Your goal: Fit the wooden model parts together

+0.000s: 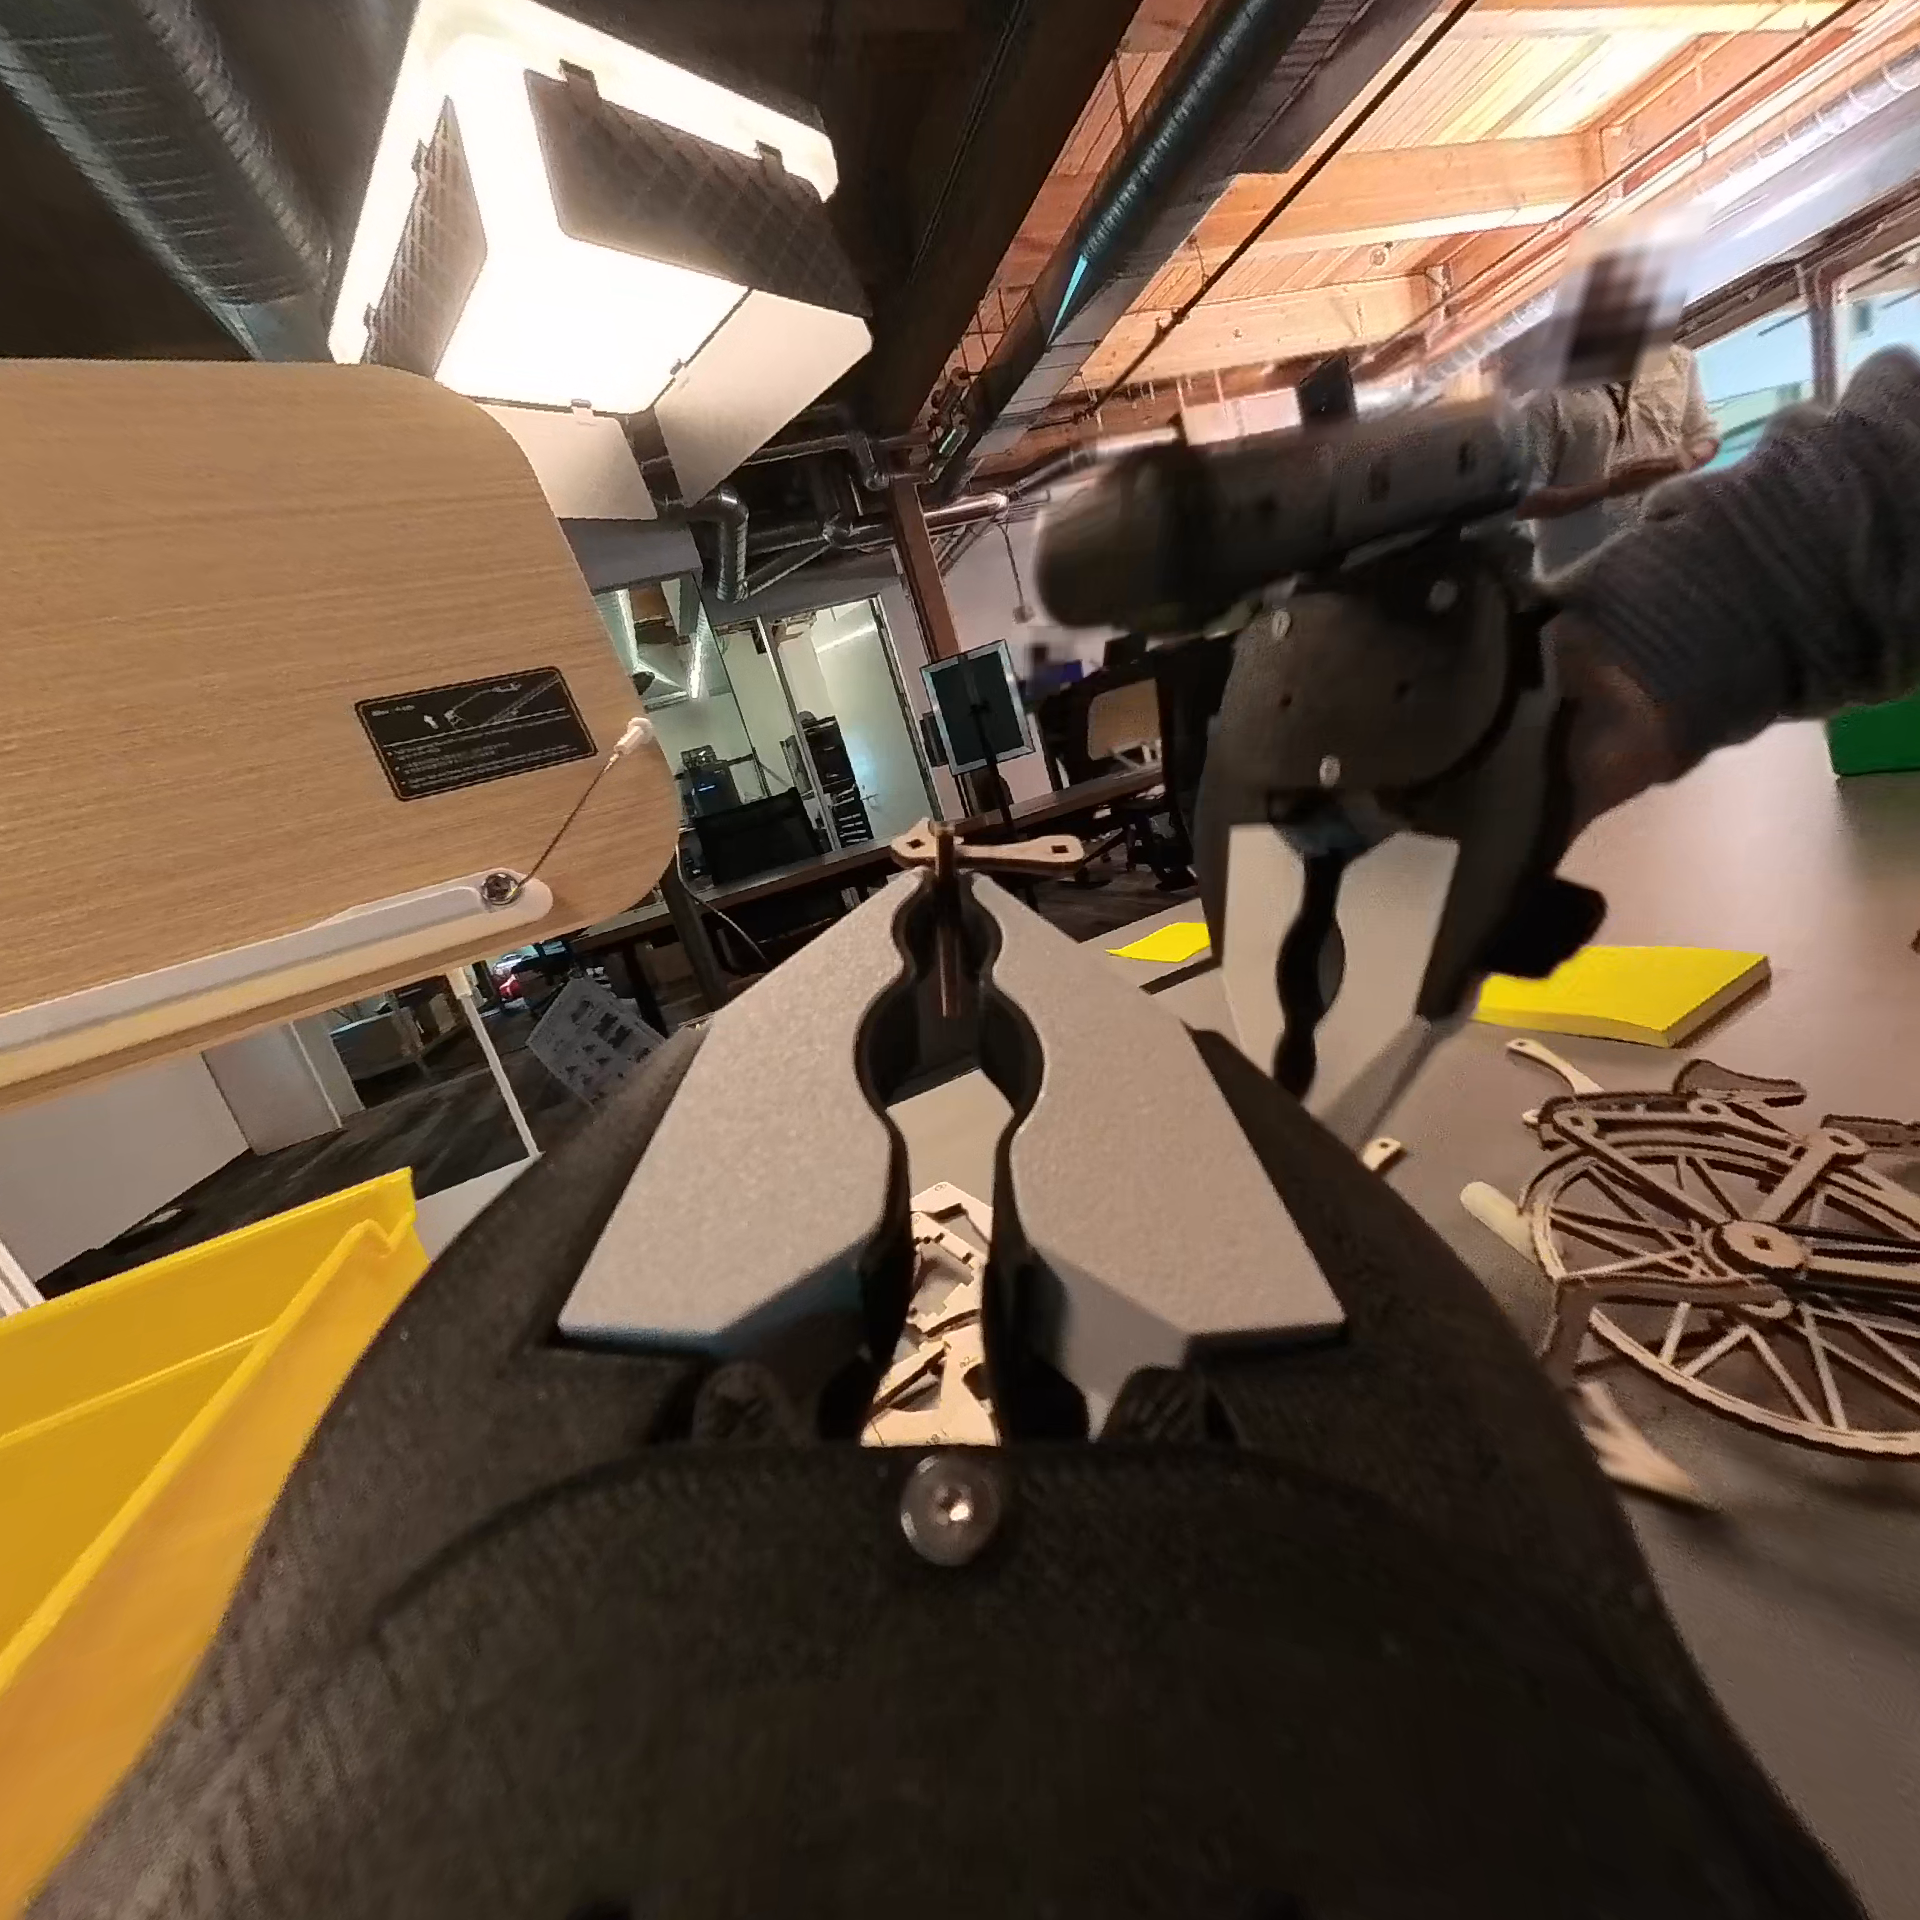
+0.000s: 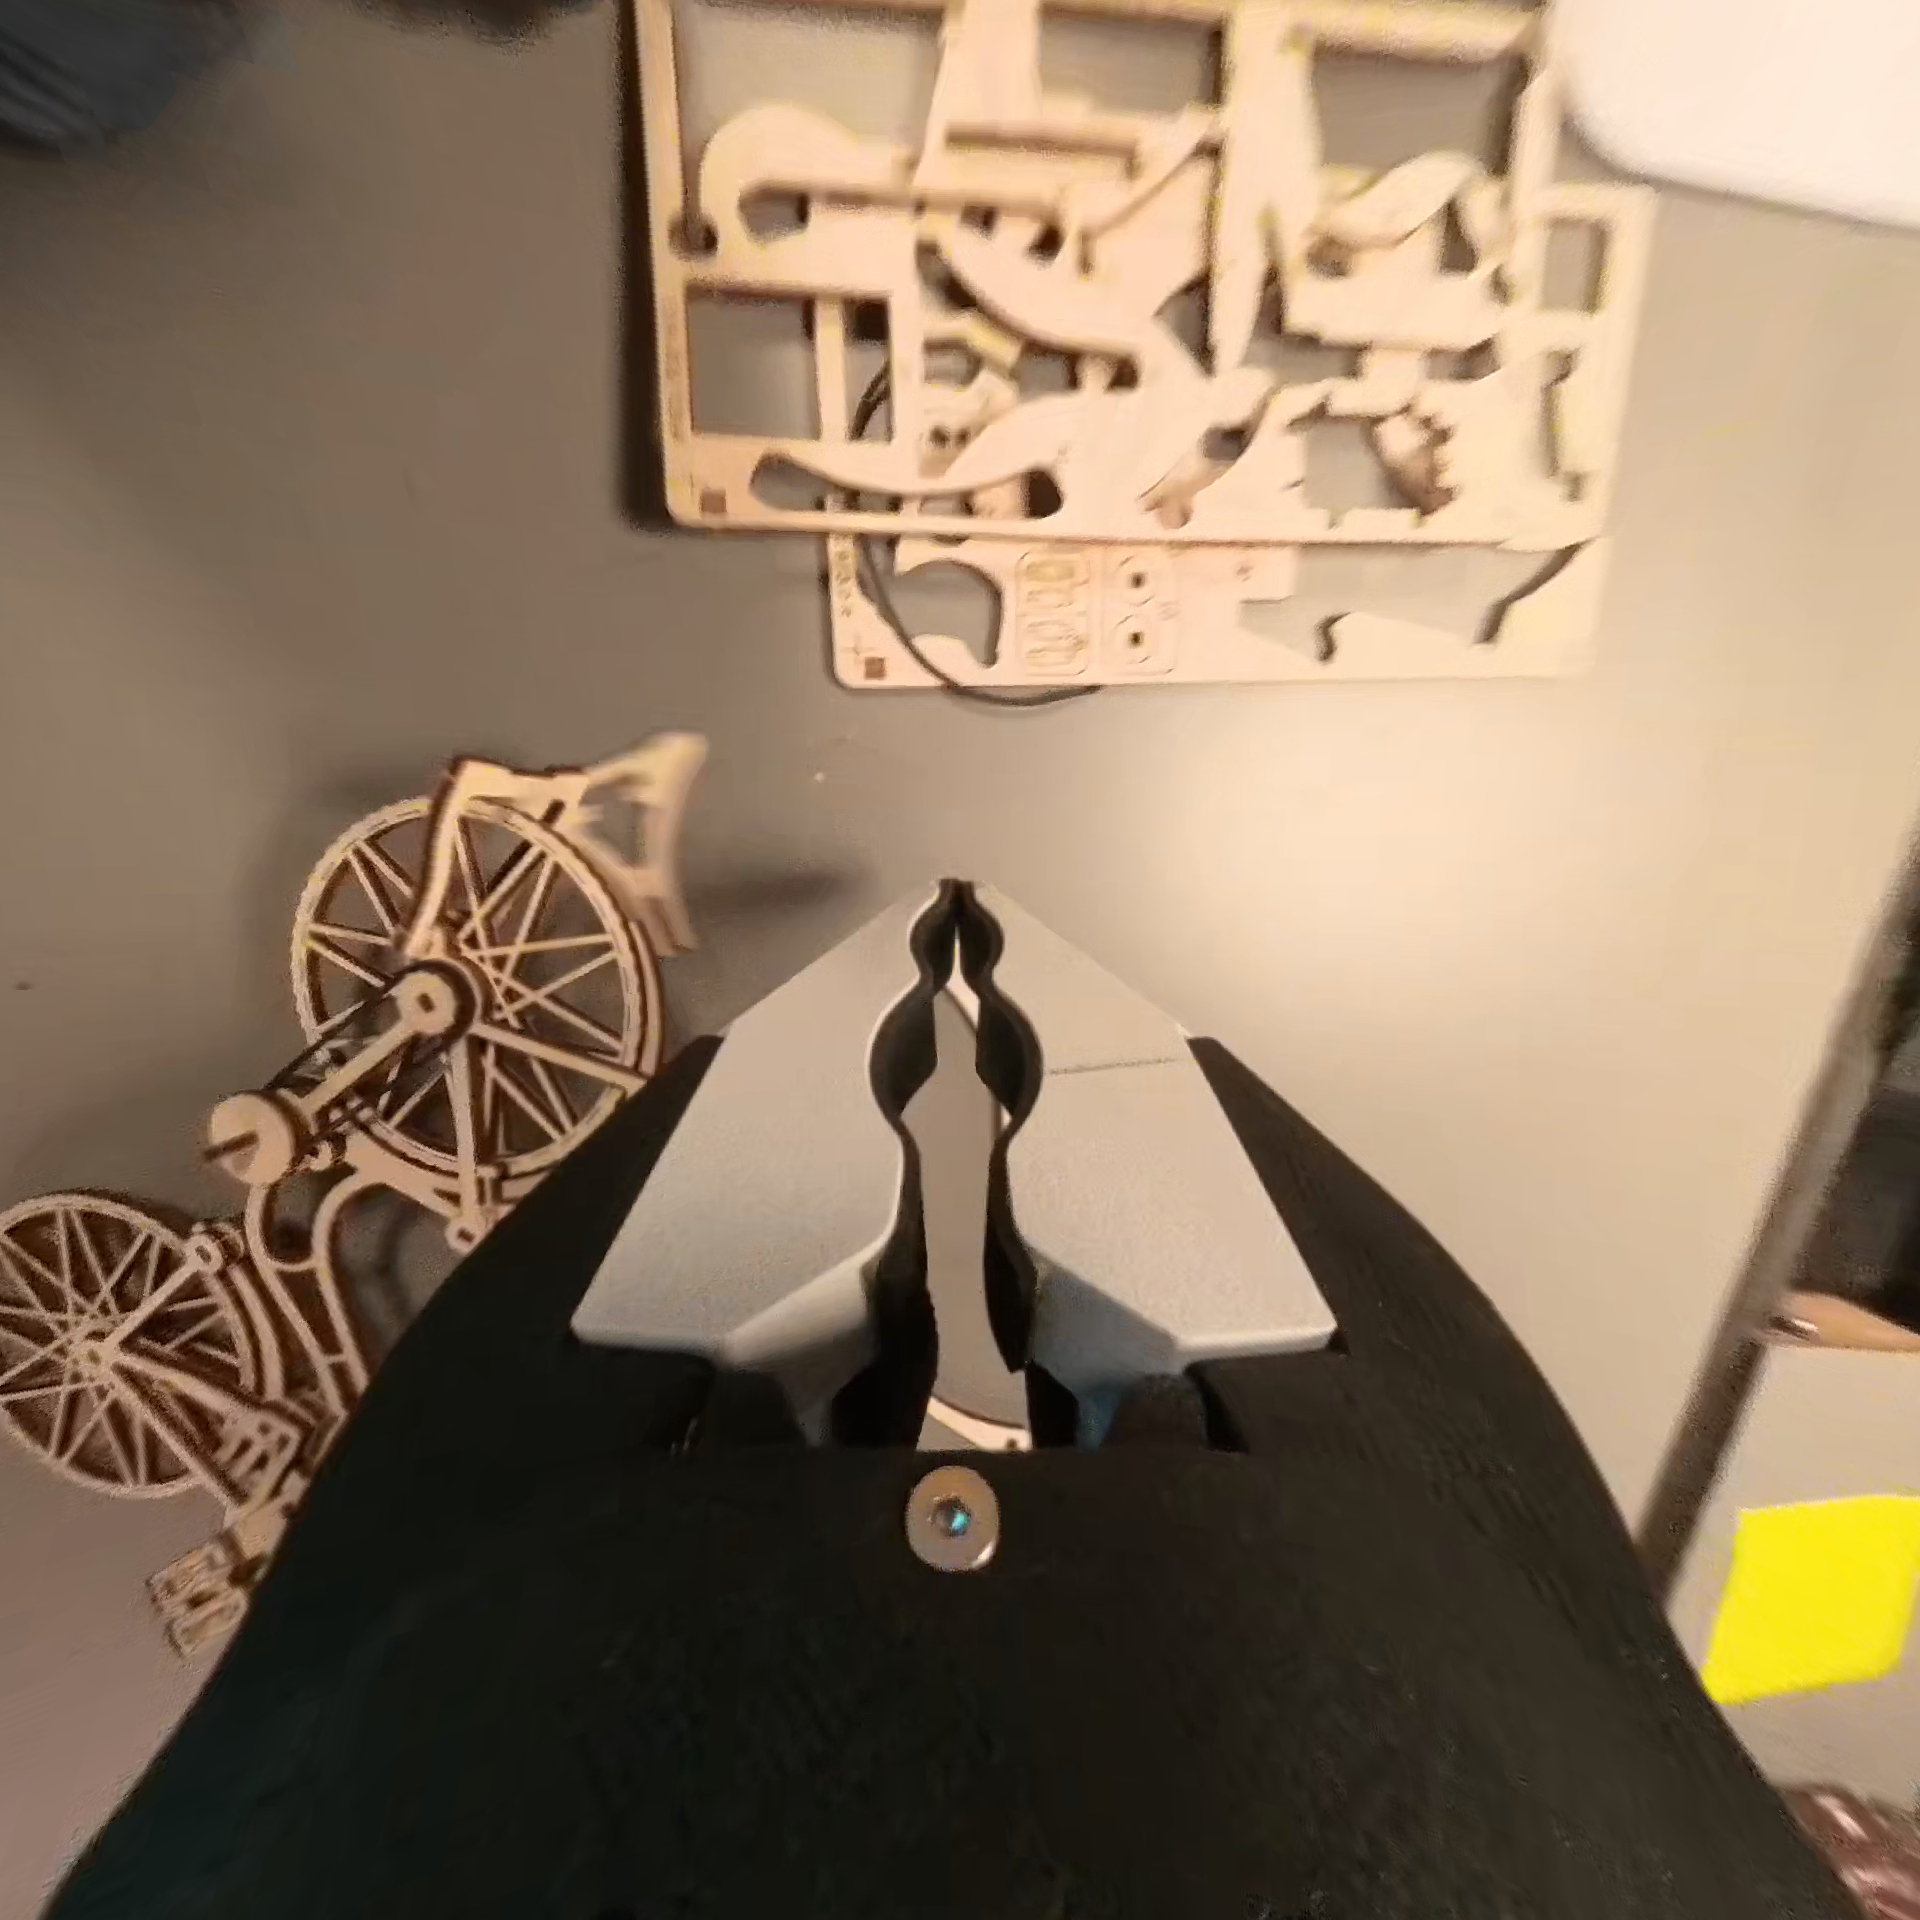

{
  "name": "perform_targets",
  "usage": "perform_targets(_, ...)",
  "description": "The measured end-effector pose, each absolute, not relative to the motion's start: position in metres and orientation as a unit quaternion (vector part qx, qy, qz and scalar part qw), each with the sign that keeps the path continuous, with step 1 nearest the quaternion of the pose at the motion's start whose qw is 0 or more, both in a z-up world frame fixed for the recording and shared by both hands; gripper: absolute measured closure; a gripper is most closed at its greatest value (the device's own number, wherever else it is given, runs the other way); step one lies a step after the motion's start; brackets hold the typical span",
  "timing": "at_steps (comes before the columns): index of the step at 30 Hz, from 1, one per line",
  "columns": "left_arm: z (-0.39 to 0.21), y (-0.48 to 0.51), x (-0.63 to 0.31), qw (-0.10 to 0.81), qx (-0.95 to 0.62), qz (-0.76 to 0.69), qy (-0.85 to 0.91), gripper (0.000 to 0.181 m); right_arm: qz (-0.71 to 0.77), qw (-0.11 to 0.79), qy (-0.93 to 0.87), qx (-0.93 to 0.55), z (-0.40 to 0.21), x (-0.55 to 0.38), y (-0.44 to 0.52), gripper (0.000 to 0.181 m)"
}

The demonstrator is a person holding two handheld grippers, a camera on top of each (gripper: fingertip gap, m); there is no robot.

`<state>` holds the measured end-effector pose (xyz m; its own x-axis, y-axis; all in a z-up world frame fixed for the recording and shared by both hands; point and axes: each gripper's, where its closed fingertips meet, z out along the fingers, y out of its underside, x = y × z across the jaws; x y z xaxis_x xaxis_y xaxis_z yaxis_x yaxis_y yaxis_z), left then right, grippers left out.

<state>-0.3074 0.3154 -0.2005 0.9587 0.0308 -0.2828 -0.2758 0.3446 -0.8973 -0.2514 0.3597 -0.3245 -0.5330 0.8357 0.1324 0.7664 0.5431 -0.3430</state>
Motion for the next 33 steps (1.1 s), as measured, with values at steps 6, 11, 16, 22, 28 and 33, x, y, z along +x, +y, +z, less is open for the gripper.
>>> perform_targets(6,-0.198,0.314,-0.3,0.814,-0.561,0.09,0.121,0.181,0.175,0.248,-0.832,-0.463,-0.252,-0.234,0.354,0.181)
perform_targets(11,-0.199,0.313,-0.3,0.813,-0.562,0.091,0.121,0.18,0.205,0.254,-0.786,-0.525,-0.233,-0.207,0.29,0.169)
perform_targets(16,-0.199,0.311,-0.299,0.812,-0.563,0.093,0.121,0.18,0.24,0.206,-0.722,-0.616,-0.288,-0.188,0.221,0.153)
perform_targets(22,-0.199,0.312,-0.296,0.813,-0.562,0.087,0.125,0.18,0.219,0.246,-0.684,-0.651,-0.327,-0.195,0.224,0.148)
perform_targets(28,-0.198,0.313,-0.295,0.814,-0.561,0.082,0.128,0.18,0.182,0.208,-0.715,-0.642,-0.332,-0.204,0.229,0.159)
perform_targets(33,-0.197,0.313,-0.291,0.813,-0.56,0.082,0.136,0.18,0.121,0.141,-0.749,-0.636,-0.342,-0.202,0.237,0.166)
